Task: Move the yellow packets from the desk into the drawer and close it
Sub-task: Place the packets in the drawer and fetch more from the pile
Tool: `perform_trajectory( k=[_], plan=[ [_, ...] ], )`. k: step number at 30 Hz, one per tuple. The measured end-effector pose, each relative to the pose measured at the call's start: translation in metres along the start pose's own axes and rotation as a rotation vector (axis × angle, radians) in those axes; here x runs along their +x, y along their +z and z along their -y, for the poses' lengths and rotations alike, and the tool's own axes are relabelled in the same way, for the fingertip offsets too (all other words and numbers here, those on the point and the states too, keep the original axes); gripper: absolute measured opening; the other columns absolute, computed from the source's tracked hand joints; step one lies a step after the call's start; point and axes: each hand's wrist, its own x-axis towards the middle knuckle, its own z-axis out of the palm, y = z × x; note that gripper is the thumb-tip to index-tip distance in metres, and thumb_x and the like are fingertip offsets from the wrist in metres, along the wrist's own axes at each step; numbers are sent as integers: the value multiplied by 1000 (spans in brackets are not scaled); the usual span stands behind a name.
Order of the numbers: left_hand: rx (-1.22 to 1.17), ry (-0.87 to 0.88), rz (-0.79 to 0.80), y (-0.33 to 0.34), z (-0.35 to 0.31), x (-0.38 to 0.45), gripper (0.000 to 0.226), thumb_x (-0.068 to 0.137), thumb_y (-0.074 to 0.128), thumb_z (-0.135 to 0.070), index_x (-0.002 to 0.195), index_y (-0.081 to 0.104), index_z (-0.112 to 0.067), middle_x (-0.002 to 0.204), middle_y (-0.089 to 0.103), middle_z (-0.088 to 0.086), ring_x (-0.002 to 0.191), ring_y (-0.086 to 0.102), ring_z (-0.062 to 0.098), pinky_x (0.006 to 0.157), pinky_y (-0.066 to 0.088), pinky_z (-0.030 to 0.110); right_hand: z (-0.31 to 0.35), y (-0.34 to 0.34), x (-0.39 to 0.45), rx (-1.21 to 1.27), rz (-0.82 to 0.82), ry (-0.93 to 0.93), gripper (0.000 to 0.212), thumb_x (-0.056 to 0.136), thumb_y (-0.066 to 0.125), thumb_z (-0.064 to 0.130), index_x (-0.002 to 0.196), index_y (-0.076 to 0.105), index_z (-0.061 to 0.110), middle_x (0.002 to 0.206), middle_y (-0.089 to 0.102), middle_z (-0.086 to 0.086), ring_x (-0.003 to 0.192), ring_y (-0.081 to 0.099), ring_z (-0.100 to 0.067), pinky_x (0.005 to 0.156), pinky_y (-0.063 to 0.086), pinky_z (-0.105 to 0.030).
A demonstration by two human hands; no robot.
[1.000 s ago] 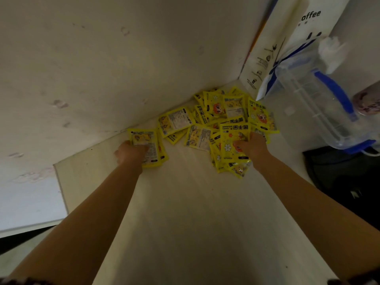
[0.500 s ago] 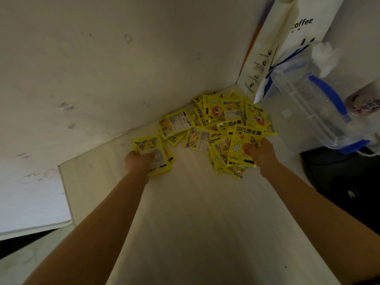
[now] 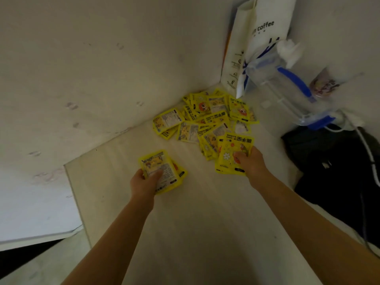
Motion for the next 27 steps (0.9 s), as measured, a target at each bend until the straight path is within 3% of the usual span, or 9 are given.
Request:
perform_trajectory(
  k=[4,12,18,22,27],
  plan=[
    [28,21,140,1,15,-23,20,83,68,-3,100,63,-12,101,70,14,88,69,33,80,56,49,-22,-10,-44,32,-24,8,16,88,58,9,102,51,7,93,58,-10,81,55,-19,63,45,-26],
    [159,48,390,-19,41,-59,18,85,66,-2,95,64,-17,99,70,12,90,69,33,82,55,52,-101,-17,-146,207,-195,143,21,88,59,8,108,52,8,101,63,-11,83,62,-23,80,54,-44],
    [294,58,605,-42,60,-88,17,84,66,-2,95,64,-15,96,71,10,87,69,32,80,56,51,-153,-5,-225,334,-356,235,20,86,60,9,105,53,8,95,63,-11,84,62,-25,80,55,-50],
    [410,54,736,-50,79,-111,17,84,67,-3,95,66,-16,98,72,13,89,70,35,80,56,53,-185,-5,-275,464,-462,293,17,87,60,11,103,53,12,93,63,-8,85,63,-23,80,56,-48],
    [533,59,890,-46,108,-141,19,83,67,-1,97,67,-13,99,72,16,90,70,36,78,57,52,-213,-18,-329,571,-613,279,17,88,56,4,99,58,16,82,63,-4,73,61,-16,67,55,-36]
  ],
)
